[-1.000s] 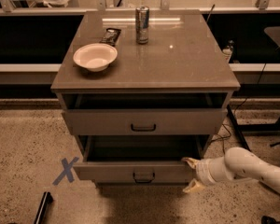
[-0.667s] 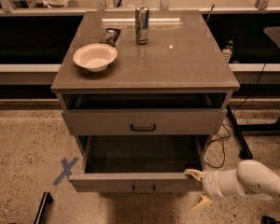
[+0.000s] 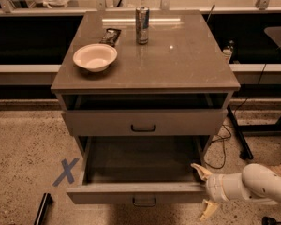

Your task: Open middle drawer

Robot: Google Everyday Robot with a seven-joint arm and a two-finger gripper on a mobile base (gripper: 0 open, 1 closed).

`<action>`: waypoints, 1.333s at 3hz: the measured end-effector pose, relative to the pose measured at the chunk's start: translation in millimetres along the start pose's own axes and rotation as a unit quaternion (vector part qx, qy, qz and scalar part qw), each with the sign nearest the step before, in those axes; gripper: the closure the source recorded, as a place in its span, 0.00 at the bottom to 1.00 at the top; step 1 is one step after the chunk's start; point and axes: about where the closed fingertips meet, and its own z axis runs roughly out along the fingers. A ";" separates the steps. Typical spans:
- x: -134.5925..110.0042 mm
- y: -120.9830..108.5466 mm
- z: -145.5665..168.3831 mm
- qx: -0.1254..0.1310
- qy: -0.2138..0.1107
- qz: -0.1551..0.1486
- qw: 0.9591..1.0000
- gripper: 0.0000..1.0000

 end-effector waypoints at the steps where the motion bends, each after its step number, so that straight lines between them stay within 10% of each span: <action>1: -5.0 -1.0 -2.0 -0.006 -0.003 0.001 1.000 0.00; 4: -47.7 -54.7 -38.2 -0.018 -0.018 0.049 0.998 0.04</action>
Offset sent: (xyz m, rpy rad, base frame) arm -0.0021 0.0096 0.0387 0.0325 0.0501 0.0411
